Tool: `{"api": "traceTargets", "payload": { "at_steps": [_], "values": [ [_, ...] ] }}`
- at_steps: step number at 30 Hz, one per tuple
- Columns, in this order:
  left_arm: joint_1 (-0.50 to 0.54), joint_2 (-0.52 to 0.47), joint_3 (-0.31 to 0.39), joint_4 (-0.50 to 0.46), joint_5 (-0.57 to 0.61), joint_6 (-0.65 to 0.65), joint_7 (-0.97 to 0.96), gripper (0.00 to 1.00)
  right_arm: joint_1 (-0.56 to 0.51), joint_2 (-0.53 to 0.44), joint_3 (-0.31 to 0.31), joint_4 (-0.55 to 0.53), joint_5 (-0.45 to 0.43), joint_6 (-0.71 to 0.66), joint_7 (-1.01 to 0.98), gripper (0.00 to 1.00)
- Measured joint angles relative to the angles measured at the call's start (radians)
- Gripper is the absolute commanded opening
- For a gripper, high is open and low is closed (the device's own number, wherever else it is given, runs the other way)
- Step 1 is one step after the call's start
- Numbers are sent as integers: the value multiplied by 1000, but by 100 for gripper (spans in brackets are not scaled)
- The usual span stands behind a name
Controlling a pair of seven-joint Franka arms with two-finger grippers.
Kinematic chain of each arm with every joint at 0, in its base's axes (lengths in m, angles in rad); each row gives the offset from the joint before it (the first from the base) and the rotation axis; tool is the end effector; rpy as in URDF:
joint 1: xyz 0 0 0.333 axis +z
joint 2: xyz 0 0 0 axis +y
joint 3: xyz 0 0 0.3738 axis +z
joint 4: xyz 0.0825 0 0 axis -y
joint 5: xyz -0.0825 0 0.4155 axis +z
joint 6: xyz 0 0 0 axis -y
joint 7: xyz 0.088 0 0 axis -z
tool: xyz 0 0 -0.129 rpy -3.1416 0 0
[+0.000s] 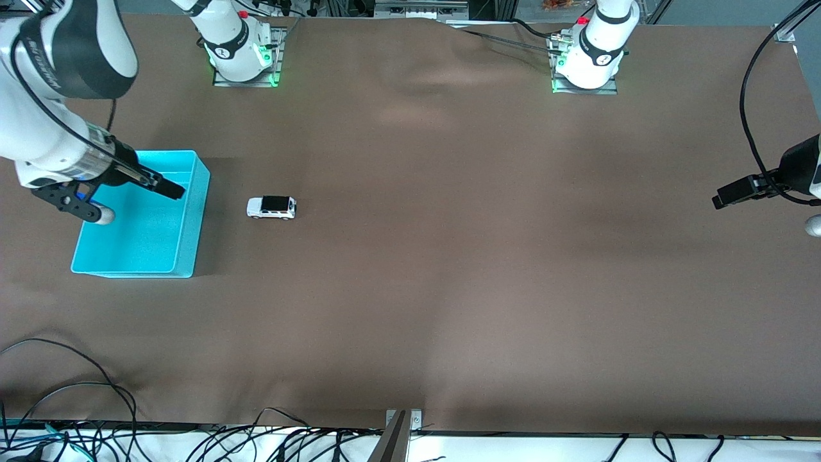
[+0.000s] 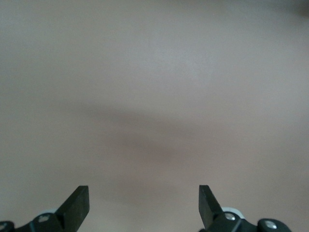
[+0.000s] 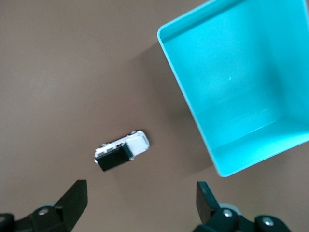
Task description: Wind and store white jeep toy
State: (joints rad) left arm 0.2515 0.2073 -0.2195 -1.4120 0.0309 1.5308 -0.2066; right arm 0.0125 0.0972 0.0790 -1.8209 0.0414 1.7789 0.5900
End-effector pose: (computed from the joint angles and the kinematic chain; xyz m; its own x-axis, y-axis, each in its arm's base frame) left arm 0.6506 0.0403 0.6106 0.9675 0.2382 -0.0846 0.2387 -0.9711 -0.0035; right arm 0.6036 0.0584 0.4935 0.8628 -0.4854 -0.1411 -0.4852 -0.8736 0.0385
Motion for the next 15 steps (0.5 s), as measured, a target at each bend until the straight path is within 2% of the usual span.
{"api": "traceTargets", "payload": {
  "at_steps": [10,15],
  "values": [
    [0,0,0,0,0,0,0,100,52,33,3,-97,14,118,299,100],
    [-1,2,0,0,0,0,0,100,71,42,4,-158,14,177,378,100]
  ]
}}
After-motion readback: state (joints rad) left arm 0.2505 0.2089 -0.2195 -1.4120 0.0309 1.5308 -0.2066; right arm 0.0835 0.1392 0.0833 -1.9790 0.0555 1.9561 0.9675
